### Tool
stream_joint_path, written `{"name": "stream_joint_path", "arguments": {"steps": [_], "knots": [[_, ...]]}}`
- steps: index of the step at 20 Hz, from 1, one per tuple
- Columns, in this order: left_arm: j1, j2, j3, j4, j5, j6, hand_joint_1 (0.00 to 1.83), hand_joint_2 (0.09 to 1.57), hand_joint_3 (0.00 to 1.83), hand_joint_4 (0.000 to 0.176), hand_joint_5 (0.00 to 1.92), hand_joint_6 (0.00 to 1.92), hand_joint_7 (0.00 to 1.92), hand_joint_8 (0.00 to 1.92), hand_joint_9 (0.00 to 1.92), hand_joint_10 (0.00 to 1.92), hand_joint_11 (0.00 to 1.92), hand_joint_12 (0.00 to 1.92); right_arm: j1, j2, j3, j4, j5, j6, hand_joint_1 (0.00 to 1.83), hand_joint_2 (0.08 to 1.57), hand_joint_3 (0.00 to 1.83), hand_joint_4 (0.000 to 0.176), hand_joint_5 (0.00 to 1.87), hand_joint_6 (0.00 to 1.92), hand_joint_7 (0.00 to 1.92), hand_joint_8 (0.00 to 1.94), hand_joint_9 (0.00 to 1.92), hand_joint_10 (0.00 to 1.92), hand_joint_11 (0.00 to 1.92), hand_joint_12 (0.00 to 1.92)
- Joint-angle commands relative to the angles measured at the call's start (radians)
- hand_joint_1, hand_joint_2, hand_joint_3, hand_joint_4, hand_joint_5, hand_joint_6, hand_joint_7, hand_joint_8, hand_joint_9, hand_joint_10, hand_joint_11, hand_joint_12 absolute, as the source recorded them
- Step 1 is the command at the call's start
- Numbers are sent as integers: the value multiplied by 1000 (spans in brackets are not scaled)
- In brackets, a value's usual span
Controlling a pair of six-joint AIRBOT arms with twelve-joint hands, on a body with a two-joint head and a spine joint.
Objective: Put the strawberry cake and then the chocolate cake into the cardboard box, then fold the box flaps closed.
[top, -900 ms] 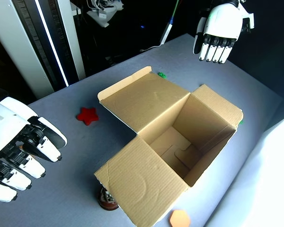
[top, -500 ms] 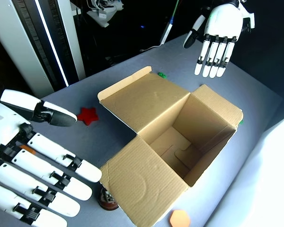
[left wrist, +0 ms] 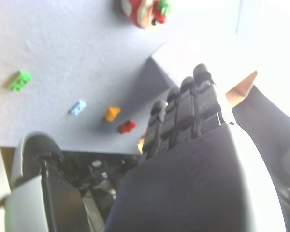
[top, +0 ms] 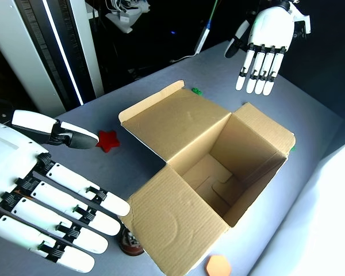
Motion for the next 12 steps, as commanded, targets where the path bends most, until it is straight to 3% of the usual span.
{"name": "stream_joint_path", "arguments": {"steps": [1,4,6,9,12], "knots": [[-12,7,4,-46,2,-21,952,906,0,51,0,0,0,0,0,0,0,33,9,9,11,-9,134,19,787,999,0,16,0,0,16,1,0,0,0,0],[-28,2,-2,-38,1,-23,1041,933,0,50,20,6,0,0,0,0,5,3,12,4,33,26,120,67,962,984,0,30,0,0,2,1,0,0,0,0],[-15,-10,2,-58,3,-24,1173,942,3,42,39,12,0,0,0,0,2,1,19,-2,53,81,83,76,1031,966,0,25,0,0,0,0,0,0,0,0],[48,-31,11,-118,20,-22,1146,913,0,31,38,8,0,0,0,0,12,6,24,-6,68,100,69,86,970,1008,0,25,0,0,0,0,0,0,0,0],[143,-53,14,-203,49,7,1098,904,0,16,4,0,0,0,0,0,23,12,27,-5,68,100,69,85,1084,955,0,17,0,0,19,6,0,0,0,0]]}}
